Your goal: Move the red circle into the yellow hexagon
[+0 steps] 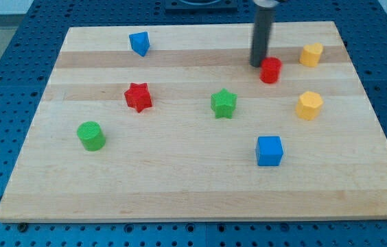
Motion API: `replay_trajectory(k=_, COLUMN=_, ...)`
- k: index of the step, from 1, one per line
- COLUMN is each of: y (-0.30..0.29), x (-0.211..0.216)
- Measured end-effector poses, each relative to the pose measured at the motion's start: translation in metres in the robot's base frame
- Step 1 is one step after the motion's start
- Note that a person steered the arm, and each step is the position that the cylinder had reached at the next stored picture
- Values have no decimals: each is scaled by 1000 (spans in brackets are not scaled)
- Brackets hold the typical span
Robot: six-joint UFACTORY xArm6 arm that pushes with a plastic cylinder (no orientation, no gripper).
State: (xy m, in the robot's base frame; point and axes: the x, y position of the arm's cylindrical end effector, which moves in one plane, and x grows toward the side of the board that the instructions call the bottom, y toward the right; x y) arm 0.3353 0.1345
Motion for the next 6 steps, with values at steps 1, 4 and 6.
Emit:
replay_trajectory(k=1, y=39, x=27)
replay_trajectory(k=4, y=-62, x=16)
replay_trajectory(k=6, y=-37, x=98)
